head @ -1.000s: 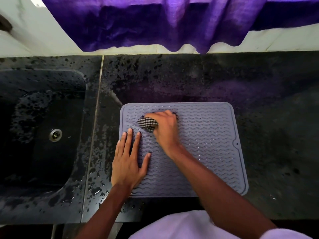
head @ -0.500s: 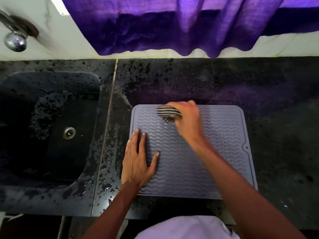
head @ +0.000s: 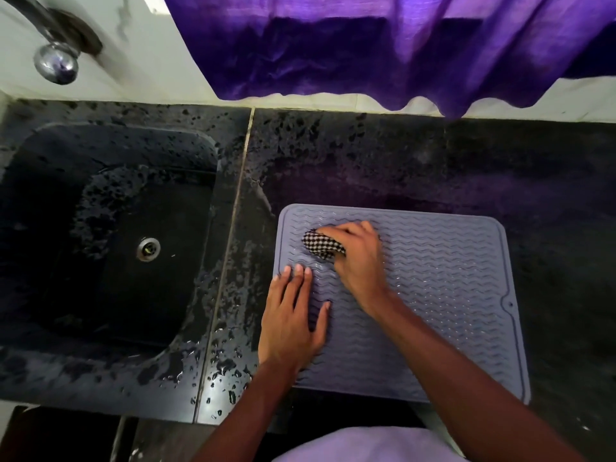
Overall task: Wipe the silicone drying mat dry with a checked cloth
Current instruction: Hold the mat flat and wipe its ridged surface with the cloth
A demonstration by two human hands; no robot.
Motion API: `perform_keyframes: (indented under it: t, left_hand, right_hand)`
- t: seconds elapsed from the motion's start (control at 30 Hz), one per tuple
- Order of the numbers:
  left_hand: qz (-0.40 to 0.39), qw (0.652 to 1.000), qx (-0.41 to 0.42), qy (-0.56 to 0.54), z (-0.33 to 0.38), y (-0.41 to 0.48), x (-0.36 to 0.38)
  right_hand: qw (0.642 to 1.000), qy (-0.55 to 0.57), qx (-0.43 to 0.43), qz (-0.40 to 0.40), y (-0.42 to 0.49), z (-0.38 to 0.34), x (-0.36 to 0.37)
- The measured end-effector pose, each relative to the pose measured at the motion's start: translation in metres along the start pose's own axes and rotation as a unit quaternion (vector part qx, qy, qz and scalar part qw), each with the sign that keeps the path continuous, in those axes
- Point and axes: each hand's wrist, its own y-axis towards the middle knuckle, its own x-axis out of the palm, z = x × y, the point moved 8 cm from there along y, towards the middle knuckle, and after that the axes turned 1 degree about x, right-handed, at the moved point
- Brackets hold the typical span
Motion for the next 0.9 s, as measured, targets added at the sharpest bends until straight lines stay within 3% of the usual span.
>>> perform_keyframes:
  t: [0.4,0.53,0.7,0.9]
  left_hand:
    - [-0.062,0.998,-0.026,0.003,-0.005,0.002,0.006]
    - [-0.032,0.999,0.001,-0.008,0.002,0.003,0.0]
    - [-0.044,0.999,0.005,0.007,0.001,0.0,0.006]
    - [-0.046,0.999,0.006,0.015,0.001,0.001,0.007]
  right_hand:
    - [0.994,0.075,-0.008,-0.077,0.03,-0.063,0.036]
    - [0.997,0.075,-0.027,-0.006,0.027,-0.046,-0.018]
    - [0.997,-0.032,0.038,0.053,-0.001,0.052,-0.075]
    - [0.993,-0.021,0.087,0.079,-0.009,0.063,-0.06]
